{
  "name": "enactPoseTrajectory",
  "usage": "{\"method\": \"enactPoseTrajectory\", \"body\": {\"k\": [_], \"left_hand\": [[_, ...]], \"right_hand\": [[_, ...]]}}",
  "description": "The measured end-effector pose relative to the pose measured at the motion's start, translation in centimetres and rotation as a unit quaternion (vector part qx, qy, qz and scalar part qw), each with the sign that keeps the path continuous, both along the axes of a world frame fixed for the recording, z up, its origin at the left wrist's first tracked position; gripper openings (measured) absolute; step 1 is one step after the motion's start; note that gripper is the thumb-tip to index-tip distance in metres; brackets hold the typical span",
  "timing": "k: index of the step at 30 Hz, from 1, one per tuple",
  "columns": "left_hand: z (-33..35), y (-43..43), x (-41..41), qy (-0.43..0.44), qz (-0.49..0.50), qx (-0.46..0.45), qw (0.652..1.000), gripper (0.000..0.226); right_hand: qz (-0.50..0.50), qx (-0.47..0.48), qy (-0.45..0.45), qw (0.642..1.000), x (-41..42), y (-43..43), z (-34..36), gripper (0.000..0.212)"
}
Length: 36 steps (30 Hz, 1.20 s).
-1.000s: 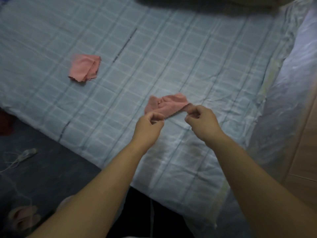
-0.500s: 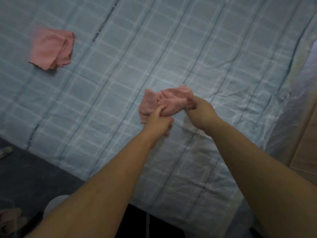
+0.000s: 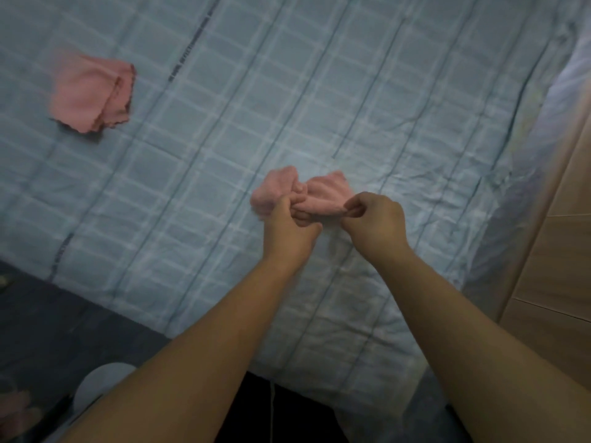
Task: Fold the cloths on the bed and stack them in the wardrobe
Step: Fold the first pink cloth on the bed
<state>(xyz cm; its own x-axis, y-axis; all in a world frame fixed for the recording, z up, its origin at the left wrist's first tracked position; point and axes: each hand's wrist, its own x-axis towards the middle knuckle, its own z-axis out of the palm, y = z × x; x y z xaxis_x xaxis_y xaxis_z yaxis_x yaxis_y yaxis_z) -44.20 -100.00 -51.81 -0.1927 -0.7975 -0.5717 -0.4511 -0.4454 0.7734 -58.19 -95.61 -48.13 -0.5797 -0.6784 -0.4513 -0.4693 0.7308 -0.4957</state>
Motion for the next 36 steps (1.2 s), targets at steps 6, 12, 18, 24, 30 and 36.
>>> {"method": "enactPoseTrajectory", "body": {"k": [6, 12, 18, 24, 30, 36], "left_hand": [[4.5, 1.3, 1.5, -0.034, -0.082, -0.147, 0.985, 0.036], [9.4, 1.6, 4.4, -0.083, -0.181, -0.278, 0.940, 0.033], [15.2, 0.8, 7.4, -0.097, -0.266, -0.365, 0.887, 0.031], [20.5, 0.8, 9.6, -0.020, -0.311, -0.271, 0.911, 0.020], [21.8, 1.3, 10.9, -0.006, -0.328, -0.307, 0.893, 0.028], [22.0, 0.9, 11.3, -0.025, -0.359, -0.330, 0.873, 0.038]], "right_hand": [[0.031, -0.039, 0.035, 0.998, 2.0, 1.8, 4.1, 0.015], [0.070, -0.067, 0.063, 0.993, 3.1, 3.9, 9.7, 0.006], [0.095, -0.126, 0.028, 0.987, 4.1, 5.5, 15.7, 0.002], [0.107, -0.171, 0.065, 0.977, 5.4, 6.8, 20.5, 0.016], [0.091, -0.158, 0.010, 0.983, 6.0, 7.8, 23.5, 0.020], [0.070, -0.146, -0.023, 0.987, 6.3, 8.4, 24.6, 0.019]]}}
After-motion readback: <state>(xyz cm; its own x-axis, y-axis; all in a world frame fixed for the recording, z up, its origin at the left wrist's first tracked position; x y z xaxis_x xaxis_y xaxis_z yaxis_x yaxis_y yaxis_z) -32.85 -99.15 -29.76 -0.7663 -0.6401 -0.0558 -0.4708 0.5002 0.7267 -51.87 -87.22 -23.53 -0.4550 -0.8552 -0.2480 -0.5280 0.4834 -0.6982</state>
